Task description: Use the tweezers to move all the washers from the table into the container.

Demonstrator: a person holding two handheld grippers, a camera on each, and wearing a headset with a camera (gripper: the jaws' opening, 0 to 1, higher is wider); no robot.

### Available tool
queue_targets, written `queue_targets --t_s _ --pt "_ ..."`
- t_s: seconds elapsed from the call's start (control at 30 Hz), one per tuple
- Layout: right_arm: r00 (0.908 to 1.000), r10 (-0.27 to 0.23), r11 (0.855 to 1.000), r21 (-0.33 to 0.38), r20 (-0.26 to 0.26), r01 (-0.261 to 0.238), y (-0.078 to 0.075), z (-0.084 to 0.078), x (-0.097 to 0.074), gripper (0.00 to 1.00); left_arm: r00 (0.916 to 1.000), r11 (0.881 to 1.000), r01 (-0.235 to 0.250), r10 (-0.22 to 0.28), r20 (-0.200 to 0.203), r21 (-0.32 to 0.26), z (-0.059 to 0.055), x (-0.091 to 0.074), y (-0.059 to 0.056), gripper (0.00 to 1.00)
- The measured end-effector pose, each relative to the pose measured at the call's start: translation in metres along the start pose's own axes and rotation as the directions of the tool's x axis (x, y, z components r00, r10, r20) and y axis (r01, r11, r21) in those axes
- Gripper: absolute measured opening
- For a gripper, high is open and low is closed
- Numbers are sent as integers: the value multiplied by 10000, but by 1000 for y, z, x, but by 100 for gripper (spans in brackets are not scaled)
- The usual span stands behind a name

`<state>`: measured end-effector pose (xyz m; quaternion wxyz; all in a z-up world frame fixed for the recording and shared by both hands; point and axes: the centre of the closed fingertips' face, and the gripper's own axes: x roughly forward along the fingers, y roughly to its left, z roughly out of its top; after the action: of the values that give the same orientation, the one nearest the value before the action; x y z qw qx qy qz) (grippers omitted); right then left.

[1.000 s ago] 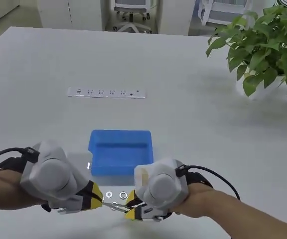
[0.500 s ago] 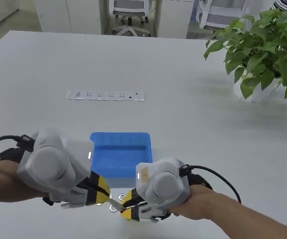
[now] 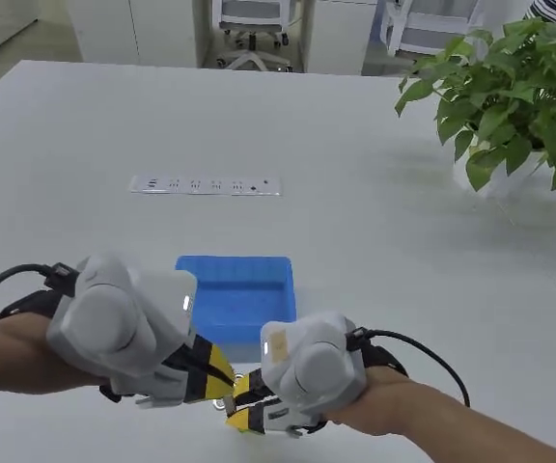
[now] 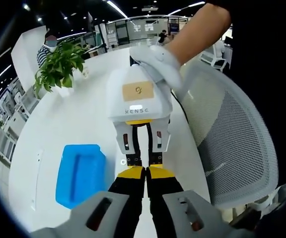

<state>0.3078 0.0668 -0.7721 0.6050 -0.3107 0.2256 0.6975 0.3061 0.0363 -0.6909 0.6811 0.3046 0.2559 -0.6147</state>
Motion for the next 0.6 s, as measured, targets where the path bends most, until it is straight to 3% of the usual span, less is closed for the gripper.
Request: queue_targets --t_s 0.13,0.6 --pt "9999 -33 10000 30 102 33 0 -2 -2 11 9995 9998 98 -94 308 -153 3 3 -2 5" --pt "9999 -120 9998 163 123 118 -1 -1 -2 12 9994 9997 230 -228 263 -77 -4 10 -2 5"
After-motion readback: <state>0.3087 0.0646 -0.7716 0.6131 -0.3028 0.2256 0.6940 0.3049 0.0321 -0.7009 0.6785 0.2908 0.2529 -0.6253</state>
